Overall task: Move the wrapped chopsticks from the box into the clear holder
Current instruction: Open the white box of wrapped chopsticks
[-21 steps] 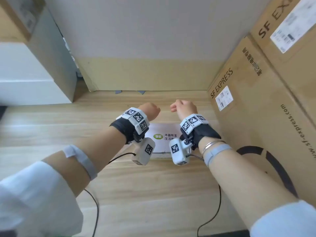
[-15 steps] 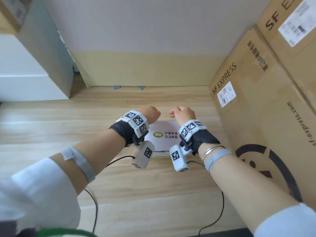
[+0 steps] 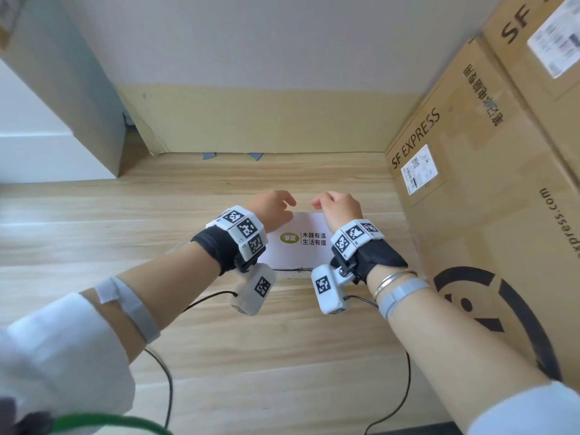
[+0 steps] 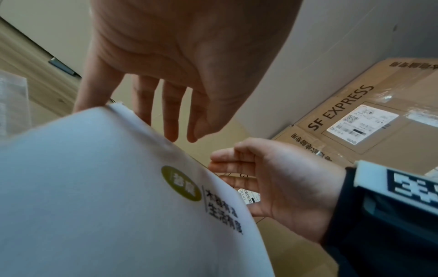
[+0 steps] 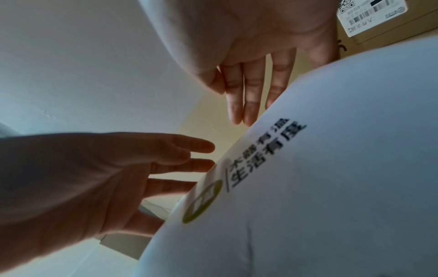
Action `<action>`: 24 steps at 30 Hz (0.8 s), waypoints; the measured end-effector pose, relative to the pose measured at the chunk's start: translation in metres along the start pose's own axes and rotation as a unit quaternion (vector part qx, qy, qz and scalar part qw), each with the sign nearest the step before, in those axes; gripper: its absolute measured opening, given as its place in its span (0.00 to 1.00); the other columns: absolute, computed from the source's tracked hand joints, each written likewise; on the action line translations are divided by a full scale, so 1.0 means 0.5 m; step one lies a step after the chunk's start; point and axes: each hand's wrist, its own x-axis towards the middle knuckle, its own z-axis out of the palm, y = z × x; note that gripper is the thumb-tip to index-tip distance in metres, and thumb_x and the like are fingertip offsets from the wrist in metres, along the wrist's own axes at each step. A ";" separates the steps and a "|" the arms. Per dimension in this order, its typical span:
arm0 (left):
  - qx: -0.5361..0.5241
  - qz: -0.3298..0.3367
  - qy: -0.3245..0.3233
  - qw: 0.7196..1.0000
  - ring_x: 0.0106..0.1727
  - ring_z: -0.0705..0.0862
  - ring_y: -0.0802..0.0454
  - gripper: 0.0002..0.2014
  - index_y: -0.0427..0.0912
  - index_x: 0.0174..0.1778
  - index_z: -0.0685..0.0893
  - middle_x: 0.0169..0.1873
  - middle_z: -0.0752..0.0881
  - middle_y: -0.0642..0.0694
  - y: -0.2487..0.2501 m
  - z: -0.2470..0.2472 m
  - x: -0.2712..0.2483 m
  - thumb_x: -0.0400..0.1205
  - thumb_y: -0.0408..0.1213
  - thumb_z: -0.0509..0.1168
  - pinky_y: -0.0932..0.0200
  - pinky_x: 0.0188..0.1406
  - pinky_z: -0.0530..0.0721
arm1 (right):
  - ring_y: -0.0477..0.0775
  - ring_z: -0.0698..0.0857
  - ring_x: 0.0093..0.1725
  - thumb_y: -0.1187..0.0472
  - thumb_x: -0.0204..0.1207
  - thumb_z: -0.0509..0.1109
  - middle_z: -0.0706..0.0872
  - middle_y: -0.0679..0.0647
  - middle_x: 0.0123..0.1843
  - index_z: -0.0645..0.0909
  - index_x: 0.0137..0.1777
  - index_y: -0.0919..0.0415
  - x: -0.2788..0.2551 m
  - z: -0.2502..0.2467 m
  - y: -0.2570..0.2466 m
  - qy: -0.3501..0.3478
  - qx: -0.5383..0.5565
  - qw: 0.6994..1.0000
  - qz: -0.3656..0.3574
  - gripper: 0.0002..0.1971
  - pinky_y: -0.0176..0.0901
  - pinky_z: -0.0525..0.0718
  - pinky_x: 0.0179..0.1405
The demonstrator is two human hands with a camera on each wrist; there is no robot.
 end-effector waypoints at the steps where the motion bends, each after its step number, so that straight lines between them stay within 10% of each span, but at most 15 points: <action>1: 0.024 0.013 -0.013 1.000 0.64 0.80 0.46 0.19 0.46 0.68 0.77 0.66 0.80 0.44 -0.004 0.002 0.000 0.80 0.34 0.62 0.58 0.54 0.76 | 0.56 0.86 0.55 0.61 0.79 0.55 0.90 0.54 0.55 0.88 0.51 0.59 0.000 0.000 0.002 -0.005 -0.006 1.000 -0.002 0.17 0.36 0.76 0.48; 11: 0.148 0.062 -0.085 0.983 0.71 0.66 0.41 0.40 0.63 0.75 0.61 0.71 0.69 0.45 -0.019 0.030 -0.002 0.70 0.49 0.74 0.42 0.68 0.73 | 0.53 0.82 0.42 0.62 0.80 0.58 0.90 0.53 0.54 0.87 0.55 0.56 -0.011 0.008 0.028 -0.019 -0.070 0.997 -0.039 0.15 0.36 0.73 0.36; 17: 0.257 0.064 -0.108 0.958 0.80 0.46 0.39 0.57 0.71 0.77 0.41 0.79 0.39 0.47 -0.019 0.055 -0.020 0.63 0.56 0.77 0.34 0.67 0.72 | 0.56 0.79 0.65 0.63 0.76 0.62 0.85 0.54 0.60 0.86 0.51 0.56 -0.006 0.020 0.056 0.001 -0.063 0.997 -0.039 0.11 0.40 0.73 0.62; 24: 0.261 0.122 -0.083 0.954 0.69 0.62 0.41 0.46 0.71 0.75 0.52 0.72 0.55 0.48 -0.021 0.048 -0.031 0.66 0.51 0.73 0.46 0.54 0.83 | 0.51 0.76 0.69 0.64 0.78 0.62 0.78 0.52 0.68 0.82 0.61 0.56 -0.015 0.005 0.084 -0.023 -0.022 0.999 -0.033 0.14 0.32 0.66 0.61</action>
